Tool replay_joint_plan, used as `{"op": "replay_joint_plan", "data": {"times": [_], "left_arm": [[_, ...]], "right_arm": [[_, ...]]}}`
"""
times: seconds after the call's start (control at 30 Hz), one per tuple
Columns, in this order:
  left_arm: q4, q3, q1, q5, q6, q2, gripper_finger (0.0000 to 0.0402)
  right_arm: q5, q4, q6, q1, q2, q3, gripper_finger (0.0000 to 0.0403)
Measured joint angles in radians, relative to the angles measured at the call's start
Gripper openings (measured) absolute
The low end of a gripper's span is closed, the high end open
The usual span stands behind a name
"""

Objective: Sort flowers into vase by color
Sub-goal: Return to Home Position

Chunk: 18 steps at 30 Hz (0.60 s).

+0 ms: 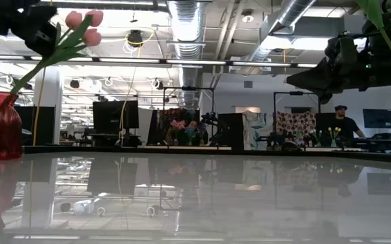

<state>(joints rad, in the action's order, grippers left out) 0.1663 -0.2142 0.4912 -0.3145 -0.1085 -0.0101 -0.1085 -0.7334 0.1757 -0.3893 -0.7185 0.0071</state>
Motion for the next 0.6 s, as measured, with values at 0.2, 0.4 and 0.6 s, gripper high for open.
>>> {"op": "replay_joint_plan", "data": {"times": [0.2,0.4,0.6], "left_arm": [[0.032,0.000,-0.095,0.081,-0.012,0.000,0.0105],[0.064,0.000,-0.106,0.336,-0.112,0.000,0.0105],[0.100,0.000,-0.105,0.452,-0.104,0.000,0.0105]], "right_arm": [[0.000,0.011,0.001,0.000,0.000,0.000,0.0019],[0.000,0.030,0.009,0.000,0.000,-0.001,0.0019],[0.000,0.030,0.011,0.001,0.000,-0.001,0.0020]]}}
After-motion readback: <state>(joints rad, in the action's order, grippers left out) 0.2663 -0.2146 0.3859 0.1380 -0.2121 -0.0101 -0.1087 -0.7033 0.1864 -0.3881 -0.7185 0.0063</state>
